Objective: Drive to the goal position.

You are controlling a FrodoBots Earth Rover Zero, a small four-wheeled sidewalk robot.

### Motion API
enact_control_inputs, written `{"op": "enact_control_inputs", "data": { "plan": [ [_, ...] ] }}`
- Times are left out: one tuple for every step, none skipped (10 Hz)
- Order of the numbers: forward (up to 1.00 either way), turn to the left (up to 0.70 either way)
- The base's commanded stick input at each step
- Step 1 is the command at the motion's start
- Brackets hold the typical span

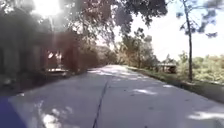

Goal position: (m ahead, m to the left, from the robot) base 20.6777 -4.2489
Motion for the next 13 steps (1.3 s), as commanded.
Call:
{"op": "enact_control_inputs", "data": {
  "plan": [
    [0.7, 0.0],
    [0.7, 0.0],
    [0.7, 0.0],
    [0.7, 0.0],
    [0.7, 0.0],
    [0.7, 0.0],
    [0.7, 0.0],
    [0.7, 0.0],
    [0.7, 0.0],
    [0.7, 0.0],
    [0.7, 0.0],
    [0.7, 0.0],
    [0.7, 0.06]
  ]
}}
